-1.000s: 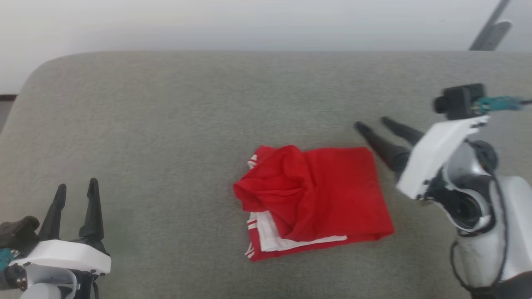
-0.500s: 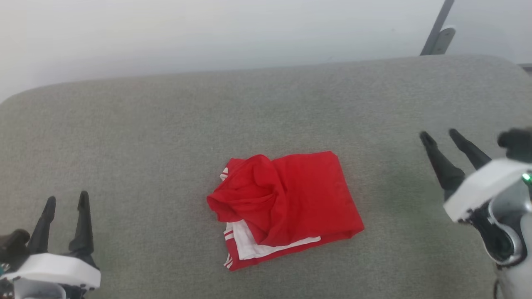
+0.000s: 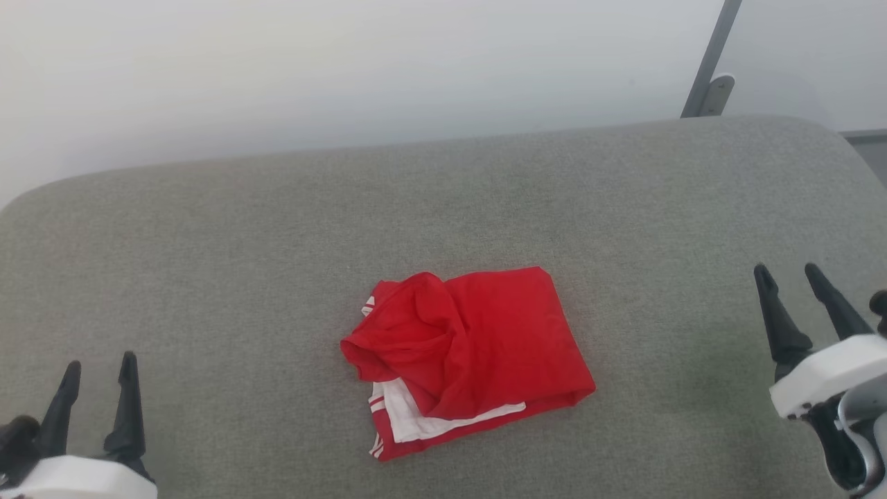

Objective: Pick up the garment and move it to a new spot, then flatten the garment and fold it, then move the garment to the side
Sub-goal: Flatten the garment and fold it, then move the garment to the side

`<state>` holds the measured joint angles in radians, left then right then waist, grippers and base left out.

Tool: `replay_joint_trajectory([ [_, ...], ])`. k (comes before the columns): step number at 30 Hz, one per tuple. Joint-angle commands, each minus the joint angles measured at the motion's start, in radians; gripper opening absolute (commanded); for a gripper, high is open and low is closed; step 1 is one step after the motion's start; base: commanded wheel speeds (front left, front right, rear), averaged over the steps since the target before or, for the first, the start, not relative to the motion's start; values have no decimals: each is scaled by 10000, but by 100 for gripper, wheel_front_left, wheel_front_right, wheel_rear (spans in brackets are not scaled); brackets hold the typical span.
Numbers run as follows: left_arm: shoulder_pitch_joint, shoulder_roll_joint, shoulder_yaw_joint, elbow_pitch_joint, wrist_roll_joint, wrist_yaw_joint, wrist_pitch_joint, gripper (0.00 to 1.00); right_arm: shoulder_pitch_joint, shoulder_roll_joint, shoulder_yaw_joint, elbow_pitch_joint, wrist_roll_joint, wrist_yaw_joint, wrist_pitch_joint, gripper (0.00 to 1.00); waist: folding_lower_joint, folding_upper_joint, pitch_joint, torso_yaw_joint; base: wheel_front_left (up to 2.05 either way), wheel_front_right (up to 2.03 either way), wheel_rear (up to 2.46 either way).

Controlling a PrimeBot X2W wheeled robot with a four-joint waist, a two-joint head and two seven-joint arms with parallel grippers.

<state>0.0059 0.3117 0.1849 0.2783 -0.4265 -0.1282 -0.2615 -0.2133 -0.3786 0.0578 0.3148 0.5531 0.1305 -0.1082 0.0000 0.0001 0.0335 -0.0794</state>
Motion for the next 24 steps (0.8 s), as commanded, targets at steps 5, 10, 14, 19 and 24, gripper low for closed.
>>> replay_joint_trajectory([
  [5,347,-76,247,-135,175,-22,-42,100,243,57,26,454,100,4,-489,100,0,-1,-161,78,0,0,0],
  [10,502,-128,303,-225,210,-22,-42,100,325,86,169,663,200,4,-679,100,0,-1,-221,142,0,0,0],
  [14,529,-150,288,-245,247,-22,-42,100,393,84,218,735,314,4,-740,100,0,-1,-220,205,0,0,0],
  [19,477,-171,277,-270,275,-22,-43,100,373,37,259,803,369,4,-772,100,0,-1,-224,266,0,0,0],
  [24,477,-194,261,-288,302,-22,-43,100,400,46,324,865,406,4,-744,100,0,-1,-243,325,0,0,0],
])
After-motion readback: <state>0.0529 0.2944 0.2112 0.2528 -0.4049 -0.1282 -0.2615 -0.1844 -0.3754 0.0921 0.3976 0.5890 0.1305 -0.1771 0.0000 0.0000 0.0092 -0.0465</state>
